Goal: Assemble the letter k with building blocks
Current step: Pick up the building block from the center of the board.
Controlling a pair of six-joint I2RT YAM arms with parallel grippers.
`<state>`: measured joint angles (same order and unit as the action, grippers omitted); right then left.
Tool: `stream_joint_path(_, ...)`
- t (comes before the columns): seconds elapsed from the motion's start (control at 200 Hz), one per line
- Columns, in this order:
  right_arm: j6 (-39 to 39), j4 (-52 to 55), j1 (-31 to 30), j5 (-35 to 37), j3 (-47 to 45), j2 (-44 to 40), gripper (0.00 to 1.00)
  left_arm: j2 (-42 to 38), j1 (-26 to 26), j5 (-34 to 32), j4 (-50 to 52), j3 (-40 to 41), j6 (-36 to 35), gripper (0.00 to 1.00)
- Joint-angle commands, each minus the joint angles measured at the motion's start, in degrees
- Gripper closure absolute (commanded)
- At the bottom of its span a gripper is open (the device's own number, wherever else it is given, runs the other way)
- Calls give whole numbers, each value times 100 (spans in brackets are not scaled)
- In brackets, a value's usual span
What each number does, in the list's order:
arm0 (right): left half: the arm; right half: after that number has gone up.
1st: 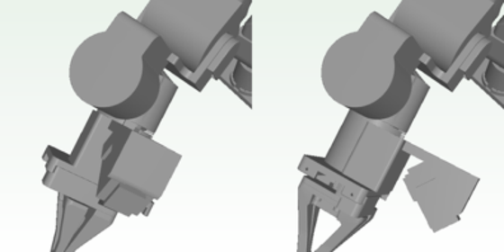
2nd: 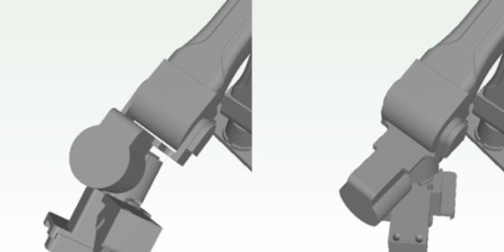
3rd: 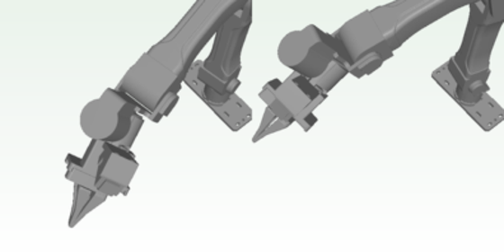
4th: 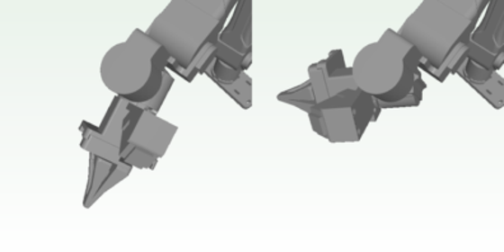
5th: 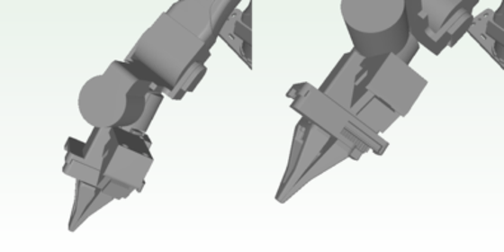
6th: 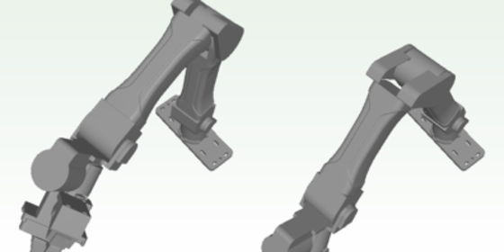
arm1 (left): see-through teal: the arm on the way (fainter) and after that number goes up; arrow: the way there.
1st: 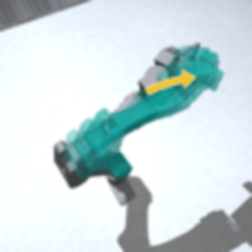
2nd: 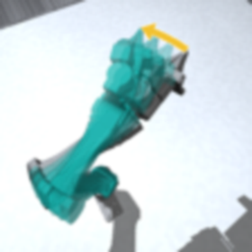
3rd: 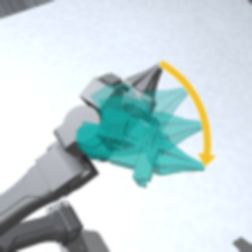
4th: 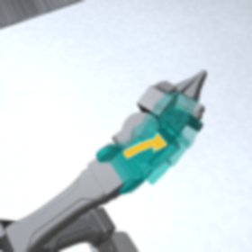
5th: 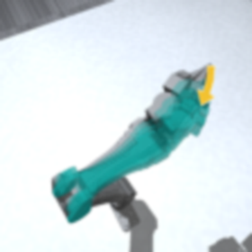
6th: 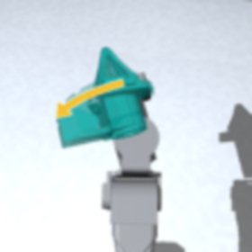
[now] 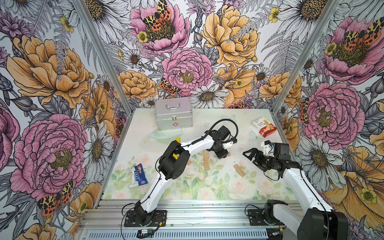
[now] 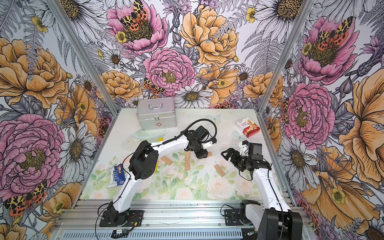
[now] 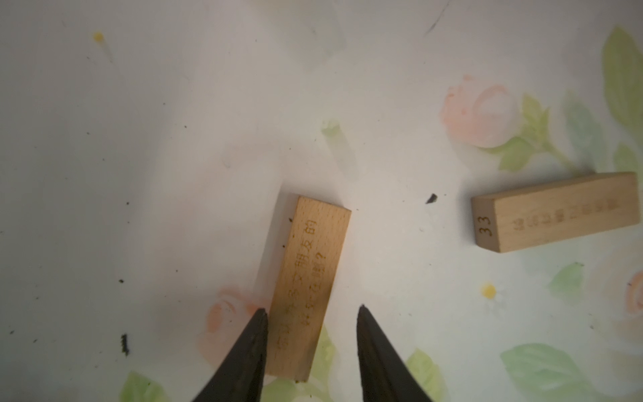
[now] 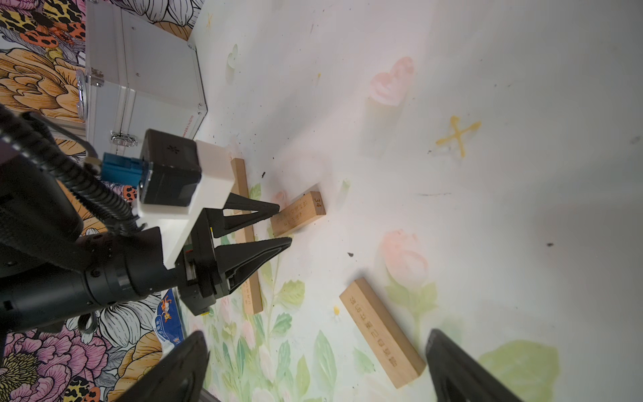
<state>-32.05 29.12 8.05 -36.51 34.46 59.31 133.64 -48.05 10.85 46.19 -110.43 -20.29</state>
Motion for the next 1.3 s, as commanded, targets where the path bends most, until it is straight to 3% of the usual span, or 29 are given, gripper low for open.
stream_joint_path(0.0,50,-11,-43,-3,15,-69,1,265,-45,-184,1,-133,8,57)
stream_joint_path(0.16,50,-6,-46,4,5,-86,1,352,-46,-215,3,-178,-4,57)
stream_joint_path(0.3,59,-17,-52,9,-9,-89,1,342,-47,-229,12,-158,-1,64)
stream_joint_path(0.455,70,-18,-42,3,-12,-76,1,347,-46,-269,7,-127,27,85)
stream_joint_path(0.876,115,-29,-53,62,-32,1,1,-38,65,-476,12,-171,193,95)
stream_joint_path(1.296,123,-32,-103,142,323,352,1,-325,336,-523,19,-57,1362,100)
